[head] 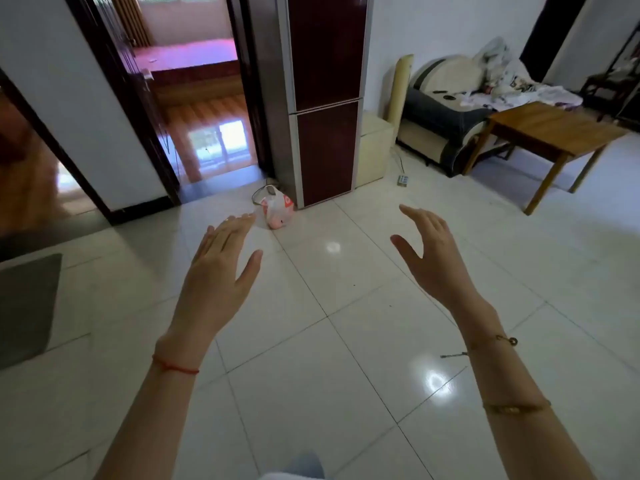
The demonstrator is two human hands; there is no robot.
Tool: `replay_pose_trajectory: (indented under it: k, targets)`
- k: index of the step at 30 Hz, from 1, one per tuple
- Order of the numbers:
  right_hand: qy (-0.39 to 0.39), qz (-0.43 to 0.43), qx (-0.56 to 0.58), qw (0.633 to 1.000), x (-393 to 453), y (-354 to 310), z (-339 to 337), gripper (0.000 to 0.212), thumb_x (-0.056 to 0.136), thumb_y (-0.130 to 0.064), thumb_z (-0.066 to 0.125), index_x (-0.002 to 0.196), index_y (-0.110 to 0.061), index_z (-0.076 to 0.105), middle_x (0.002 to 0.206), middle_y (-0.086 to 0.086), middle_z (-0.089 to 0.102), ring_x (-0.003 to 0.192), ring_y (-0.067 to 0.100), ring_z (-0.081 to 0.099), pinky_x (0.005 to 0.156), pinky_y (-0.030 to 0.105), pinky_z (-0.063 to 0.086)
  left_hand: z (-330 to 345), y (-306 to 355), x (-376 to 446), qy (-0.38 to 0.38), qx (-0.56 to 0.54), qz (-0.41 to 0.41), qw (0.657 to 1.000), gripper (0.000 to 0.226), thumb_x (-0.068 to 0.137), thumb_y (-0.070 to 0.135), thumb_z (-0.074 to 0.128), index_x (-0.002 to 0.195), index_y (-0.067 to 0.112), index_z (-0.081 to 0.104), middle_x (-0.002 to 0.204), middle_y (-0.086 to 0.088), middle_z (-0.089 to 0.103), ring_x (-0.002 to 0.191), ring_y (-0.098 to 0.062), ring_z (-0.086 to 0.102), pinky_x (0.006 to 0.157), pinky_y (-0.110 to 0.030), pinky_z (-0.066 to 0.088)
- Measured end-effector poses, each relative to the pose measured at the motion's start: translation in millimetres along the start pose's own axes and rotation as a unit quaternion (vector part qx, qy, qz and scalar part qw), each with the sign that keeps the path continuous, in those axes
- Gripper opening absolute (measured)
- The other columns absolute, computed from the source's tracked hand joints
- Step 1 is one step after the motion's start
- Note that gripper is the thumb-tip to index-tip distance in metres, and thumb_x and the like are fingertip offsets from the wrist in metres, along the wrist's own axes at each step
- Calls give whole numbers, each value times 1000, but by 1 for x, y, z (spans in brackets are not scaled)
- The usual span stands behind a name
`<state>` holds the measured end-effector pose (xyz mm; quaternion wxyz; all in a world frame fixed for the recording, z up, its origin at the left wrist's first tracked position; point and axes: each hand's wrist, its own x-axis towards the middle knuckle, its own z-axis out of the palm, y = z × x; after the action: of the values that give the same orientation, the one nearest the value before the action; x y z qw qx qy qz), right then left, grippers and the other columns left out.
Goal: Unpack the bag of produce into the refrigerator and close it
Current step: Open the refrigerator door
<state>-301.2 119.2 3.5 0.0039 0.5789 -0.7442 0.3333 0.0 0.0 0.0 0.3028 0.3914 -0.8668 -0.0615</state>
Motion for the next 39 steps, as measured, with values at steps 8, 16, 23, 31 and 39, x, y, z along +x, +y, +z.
replay_pose_trajectory:
  k: [8, 16, 23, 31, 39]
  targets:
    - [-21, 13, 3, 1000, 40, 34, 19, 52, 96, -35, 52, 144, -17, 41, 143, 1, 48, 137, 17, 38, 115, 38, 33, 33, -9, 34, -8, -5, -23, 1000, 53, 102, 36, 39, 148, 10, 39, 146, -12, 48, 140, -26, 39, 120, -45, 26]
    - [-35, 19, 9, 999, 117, 75, 73, 50, 97, -32, 55, 142, -15, 43, 141, 1, 50, 136, 19, 40, 114, 37, 34, 88, -45, 101, -34, -10, -50, 998, 56, 98, 35, 41, 148, 10, 40, 146, -14, 49, 140, -26, 40, 119, -45, 28]
    - [-46, 19, 11, 999, 250, 99, 119, 50, 97, -32, 54, 143, -16, 42, 142, 1, 49, 136, 18, 39, 114, 33, 31, 133, -97, 217, -46, -10, -58, 997, 54, 99, 32, 42, 148, 8, 39, 148, -12, 47, 141, -25, 38, 121, -40, 23]
    - [-47, 20, 20, 998, 397, 119, 158, 50, 98, -33, 52, 144, -18, 40, 143, 0, 48, 137, 17, 38, 115, 34, 30, 174, -146, 364, -42, -12, -67, 997, 51, 98, 25, 50, 145, 6, 42, 147, -14, 48, 137, -28, 42, 116, -48, 33]
    - [-60, 21, 33, 997, 512, 167, 209, 50, 98, -35, 52, 144, -18, 40, 143, 1, 48, 136, 17, 38, 114, 32, 29, 233, -190, 479, -47, -16, -74, 996, 52, 100, 29, 47, 149, 14, 38, 148, -9, 46, 142, -21, 37, 122, -27, 14]
